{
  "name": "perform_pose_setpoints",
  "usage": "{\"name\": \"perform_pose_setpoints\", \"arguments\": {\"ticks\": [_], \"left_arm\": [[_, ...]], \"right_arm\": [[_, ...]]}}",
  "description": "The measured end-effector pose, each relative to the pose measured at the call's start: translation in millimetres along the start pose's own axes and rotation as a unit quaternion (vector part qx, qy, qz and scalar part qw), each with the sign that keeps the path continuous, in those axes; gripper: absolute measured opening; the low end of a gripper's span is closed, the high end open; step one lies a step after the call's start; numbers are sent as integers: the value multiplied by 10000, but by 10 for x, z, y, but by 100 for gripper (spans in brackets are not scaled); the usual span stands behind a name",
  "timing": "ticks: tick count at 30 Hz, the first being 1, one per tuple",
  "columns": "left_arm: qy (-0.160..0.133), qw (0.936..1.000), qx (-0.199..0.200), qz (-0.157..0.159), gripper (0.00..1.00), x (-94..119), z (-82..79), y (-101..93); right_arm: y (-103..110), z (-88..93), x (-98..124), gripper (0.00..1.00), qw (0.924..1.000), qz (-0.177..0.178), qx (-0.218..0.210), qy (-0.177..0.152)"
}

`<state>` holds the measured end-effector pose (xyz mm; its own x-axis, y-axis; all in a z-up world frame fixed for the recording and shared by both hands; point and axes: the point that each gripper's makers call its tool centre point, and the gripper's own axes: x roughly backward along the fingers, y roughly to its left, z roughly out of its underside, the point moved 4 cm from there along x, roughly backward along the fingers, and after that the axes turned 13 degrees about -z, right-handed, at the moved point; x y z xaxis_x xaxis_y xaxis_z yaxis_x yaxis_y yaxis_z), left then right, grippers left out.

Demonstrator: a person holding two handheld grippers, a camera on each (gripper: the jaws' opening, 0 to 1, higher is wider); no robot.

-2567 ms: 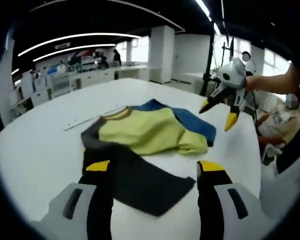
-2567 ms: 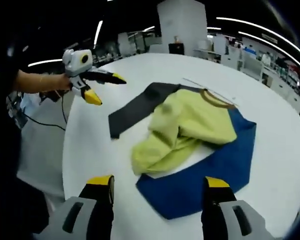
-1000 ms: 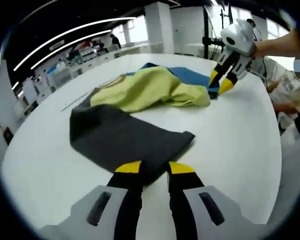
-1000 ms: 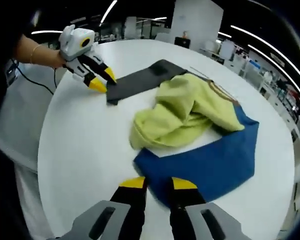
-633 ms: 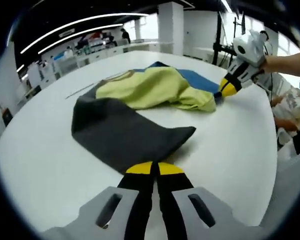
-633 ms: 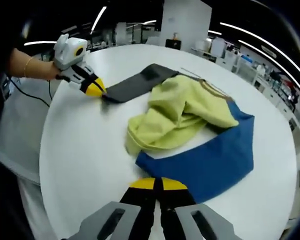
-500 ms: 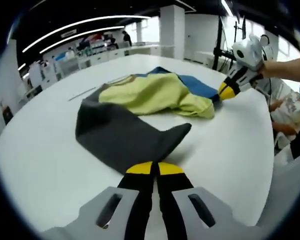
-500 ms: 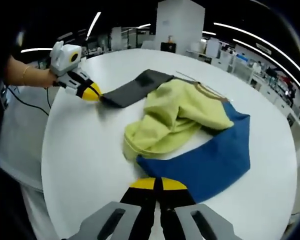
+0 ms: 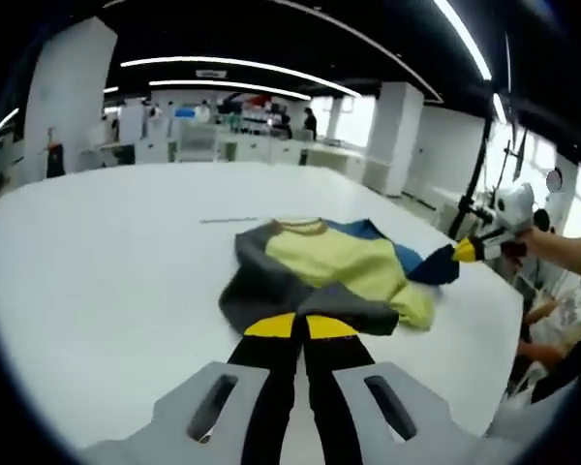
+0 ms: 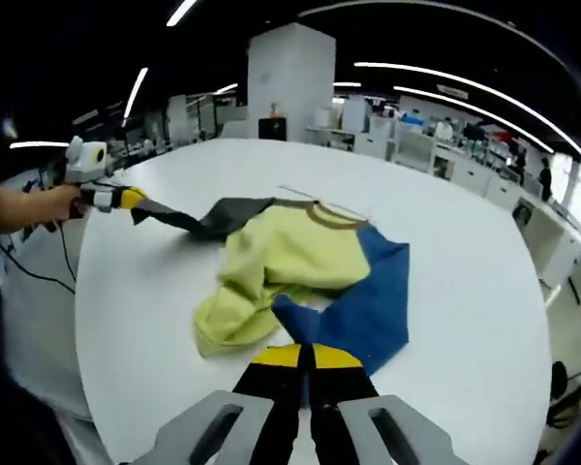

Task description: Fold the garment on the visible template until the final outline fits inside the template.

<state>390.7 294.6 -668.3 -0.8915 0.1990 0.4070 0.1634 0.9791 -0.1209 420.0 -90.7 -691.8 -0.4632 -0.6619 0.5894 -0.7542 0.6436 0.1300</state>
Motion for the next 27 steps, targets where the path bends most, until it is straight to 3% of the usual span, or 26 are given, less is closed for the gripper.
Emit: {"name": "perform_pose_setpoints", "arguments": {"ticks": [4, 7, 11, 15, 21, 24, 27], "left_arm": [[-172, 9990, 317, -256, 0, 40, -168, 180], [-264, 9955, 663, -629, 0, 58, -265, 396], [-289, 9844, 1520, -843, 0, 74, -324, 633], [-323, 9788, 1666, -1147, 0, 90, -343, 872], [-440, 9555, 2431, -1610, 0, 95, -358, 1244], [-397, 9536, 2420, -1745, 0, 104, -310, 1319], [-228, 9560, 2258, -1858, 0, 81, -226, 1368]], "right_arm": [[-178, -95, 138, 0, 9994, 265, -121, -190], [-287, -146, 233, 0, 9981, 489, -225, -294], [-465, -181, 378, 0, 9946, 835, -459, -399], [-628, -192, 503, 0, 9907, 1092, -663, -476], [-861, -139, 649, 0, 9816, 1468, -1079, -567], [-991, -59, 725, 0, 9703, 1675, -1596, -709], [-1101, 44, 770, 0, 9637, 1844, -1825, -625]]}}
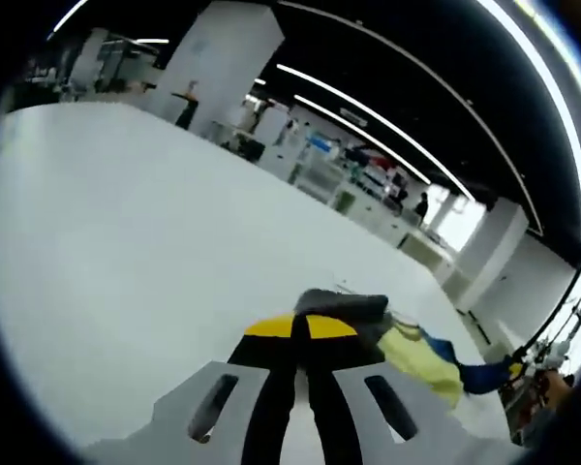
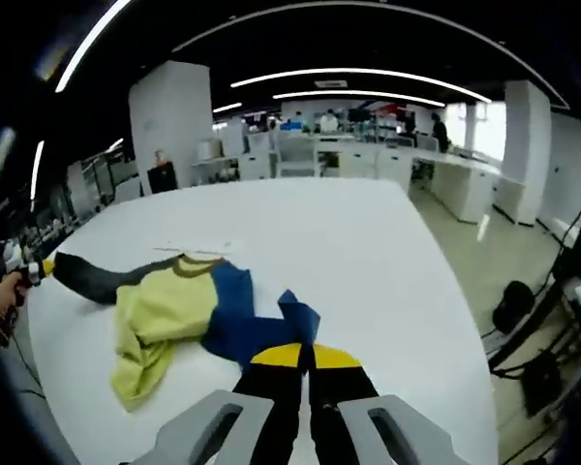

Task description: Fold the garment on the visible template until the final outline fits inside the template.

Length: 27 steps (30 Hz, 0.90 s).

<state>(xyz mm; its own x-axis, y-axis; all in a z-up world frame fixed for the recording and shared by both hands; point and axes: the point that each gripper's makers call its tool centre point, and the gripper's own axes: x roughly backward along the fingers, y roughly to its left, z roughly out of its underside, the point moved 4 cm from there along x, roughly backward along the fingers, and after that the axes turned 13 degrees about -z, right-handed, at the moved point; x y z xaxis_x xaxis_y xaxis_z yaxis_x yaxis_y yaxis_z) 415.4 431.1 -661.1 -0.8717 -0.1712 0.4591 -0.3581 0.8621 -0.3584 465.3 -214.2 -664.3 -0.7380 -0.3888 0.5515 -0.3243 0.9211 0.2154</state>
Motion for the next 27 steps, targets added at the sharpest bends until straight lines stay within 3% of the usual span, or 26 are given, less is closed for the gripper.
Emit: {"name": "perform_pose_setpoints", "arguments": {"ticks": [14, 19, 27], "left_arm": [[159, 9979, -631, 41, 0, -354, 75, 263], [228, 9907, -1343, -18, 0, -406, 135, 372], [367, 9829, -1784, -268, 0, -468, 186, 542]], "right_arm": [[-573, 169, -105, 0, 9985, 417, -129, 315], [-756, 291, -107, 0, 9966, 638, -187, 477], [-894, 475, -139, 0, 9935, 776, -220, 804]]}}
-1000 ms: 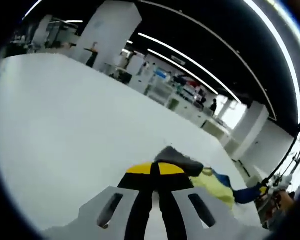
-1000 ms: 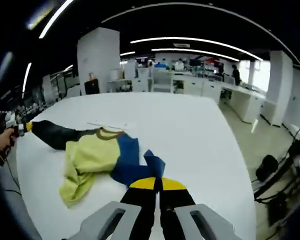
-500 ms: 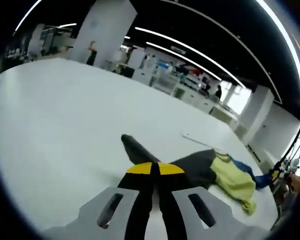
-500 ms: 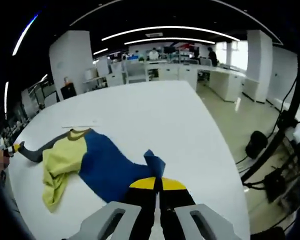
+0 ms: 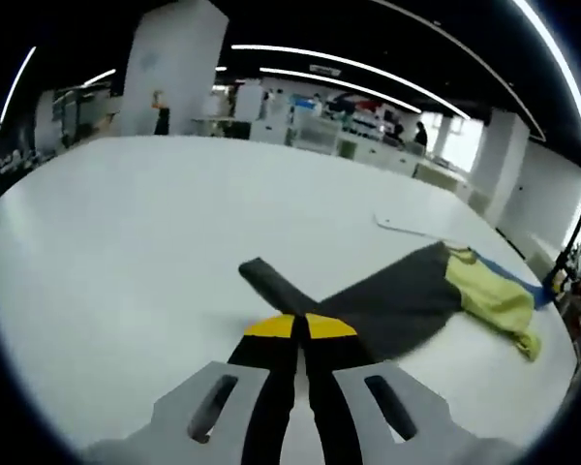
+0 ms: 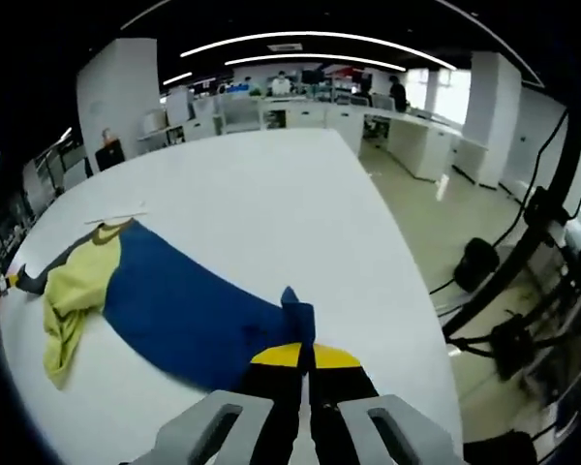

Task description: Fold the garment on the visible template until the final outline fits inside the template.

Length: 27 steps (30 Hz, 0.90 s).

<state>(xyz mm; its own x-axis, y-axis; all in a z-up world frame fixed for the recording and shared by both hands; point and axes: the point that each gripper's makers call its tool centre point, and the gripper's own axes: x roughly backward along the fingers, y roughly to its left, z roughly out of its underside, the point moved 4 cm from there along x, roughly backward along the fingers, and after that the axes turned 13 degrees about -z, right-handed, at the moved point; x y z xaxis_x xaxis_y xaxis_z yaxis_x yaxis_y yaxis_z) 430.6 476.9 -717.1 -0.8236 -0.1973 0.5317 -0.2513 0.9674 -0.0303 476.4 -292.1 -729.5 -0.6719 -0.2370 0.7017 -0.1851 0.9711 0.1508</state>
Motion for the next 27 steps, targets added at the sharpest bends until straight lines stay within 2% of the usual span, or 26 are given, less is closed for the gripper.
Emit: {"name": "perform_pose_setpoints", "arguments": {"ticks": [4, 8, 10, 12, 14, 18, 21, 24, 27], "left_arm": [[62, 9999, -108, -52, 0, -24, 16, 38], [86, 9998, -95, -167, 0, -38, 29, 93], [67, 9997, -104, -234, 1, -33, 23, 120], [-10, 9998, -73, -183, 1, -16, -3, 126], [-45, 9999, -66, -129, 3, 3, -14, 112], [-36, 9997, -193, -159, 14, 32, 3, 128], [-34, 9995, -285, -103, 22, 74, 29, 103], [-97, 9987, -491, 18, 36, 122, 42, 36], [-98, 9974, -699, 176, 52, 177, 61, -66]], "right_arm": [[6, 8, -26, 0, 10000, -27, 18, 41], [-60, 44, -46, 0, 9997, 13, -233, 31], [-56, 53, -48, 0, 9998, -20, -184, 49], [-61, 62, -47, 0, 9999, -28, 77, 131], [-46, 67, -49, 2, 9999, -68, 84, 132], [-14, 59, -30, 18, 9999, -142, 1, 55], [109, 14, -3, 27, 9992, -330, 242, -14], [307, -20, 20, 42, 9971, -631, 428, -82], [463, -32, 20, 53, 9936, -940, 627, -81]]}}
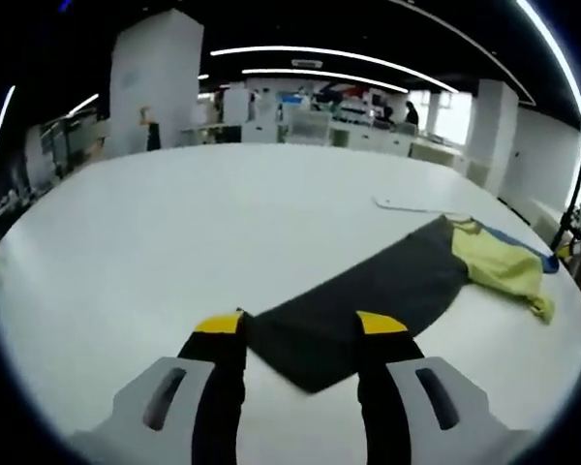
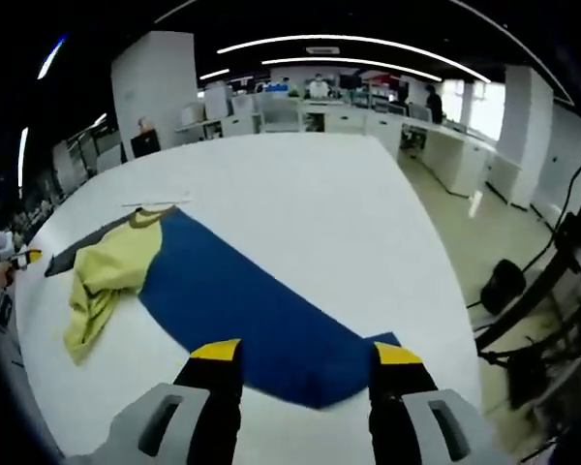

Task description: Fold the garment on the visible template until the final outline fits inside the template.

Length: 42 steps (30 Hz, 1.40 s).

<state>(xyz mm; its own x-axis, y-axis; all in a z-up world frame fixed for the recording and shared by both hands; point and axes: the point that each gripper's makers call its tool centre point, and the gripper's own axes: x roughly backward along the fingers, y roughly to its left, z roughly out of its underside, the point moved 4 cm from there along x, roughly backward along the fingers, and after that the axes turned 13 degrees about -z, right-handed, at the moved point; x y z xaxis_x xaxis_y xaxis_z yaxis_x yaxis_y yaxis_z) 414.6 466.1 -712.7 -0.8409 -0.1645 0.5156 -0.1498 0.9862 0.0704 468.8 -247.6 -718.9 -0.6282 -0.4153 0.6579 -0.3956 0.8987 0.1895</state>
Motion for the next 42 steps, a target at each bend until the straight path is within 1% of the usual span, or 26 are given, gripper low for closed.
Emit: {"name": "perform_pose_setpoints", "arguments": {"ticks": [1, 2, 4, 7, 8, 9, 10, 12, 13, 16, 18, 19, 21, 23, 28, 32, 34, 35, 37, 42], "left_arm": [[-11, 10000, -56, 77, 57, 19, -2, -43], [-70, 9998, -119, 143, 60, 50, -18, -94], [-131, 9994, -141, 295, 66, 84, -36, -164], [-265, 9980, -218, 530, 76, 160, -84, -306], [-277, 9978, -228, 556, 79, 182, -94, -336], [-306, 9971, -225, 655, 81, 202, -106, -383], [-334, 9958, -232, 824, 84, 237, -120, -455], [-366, 9952, -175, 890, 87, 271, -138, -506], [-402, 9940, -122, 1012, 89, 307, -157, -566], [-516, 9914, -270, 1176, 95, 387, -192, -682], [-571, 9892, -355, 1302, 97, 438, -203, -765], [-609, 9878, -417, 1374, 99, 472, -209, -815], [-649, 9844, -654, 1501, 99, 531, -207, -898], [-661, 9817, -793, 1600, 99, 577, -198, -965], [-711, 9757, -954, 1841, 99, 706, -175, -1143], [-702, 9703, -1104, 2033, 99, 804, -142, -1281], [-707, 9679, -1139, 2125, 99, 853, -128, -1346], [-715, 9666, -1163, 2167, 99, 875, -121, -1372], [-718, 9631, -1286, 2254, 99, 900, -101, -1406], [-710, 9587, -1271, 2444, 99, 989, -53, -1535]], "right_arm": [[100, -5, -13, 56, 9998, -168, 121, 39], [128, -8, -18, 58, 9996, -219, 155, 43], [257, -18, -33, 63, 9988, -413, 240, 55], [495, -48, -51, 69, 9961, -781, 402, 40], [550, -55, -55, 70, 9954, -860, 422, 41], [600, -63, -57, 71, 9948, -914, 457, 43], [679, -76, -65, 73, 9933, -1024, 534, 49], [813, -91, -75, 74, 9908, -1201, 614, 68], [869, -99, -77, 74, 9897, -1277, 645, 60], [1083, -127, -90, 76, 9849, -1541, 782, 59], [1194, -141, -96, 76, 9820, -1677, 867, 57], [1286, -148, -101, 76, 9789, -1800, 964, 66], [1396, -152, -109, 76, 9759, -1908, 1059, 85], [1532, -156, -117, 76, 9712, -2071, 1169, 114], [1855, -154, -151, 74, 9596, -2409, 1444, 191], [2015, -146, -183, 73, 9533, -2550, 1603, 239], [2123, -135, -206, 71, 9491, -2650, 1681, 260], [2182, -117, -220, 71, 9456, -2710, 1774, 310], [2217, -103, -265, 69, 9411, -2766, 1906, 386], [2425, -39, -346, 62, 9323, -2990, 1985, 458]]}}
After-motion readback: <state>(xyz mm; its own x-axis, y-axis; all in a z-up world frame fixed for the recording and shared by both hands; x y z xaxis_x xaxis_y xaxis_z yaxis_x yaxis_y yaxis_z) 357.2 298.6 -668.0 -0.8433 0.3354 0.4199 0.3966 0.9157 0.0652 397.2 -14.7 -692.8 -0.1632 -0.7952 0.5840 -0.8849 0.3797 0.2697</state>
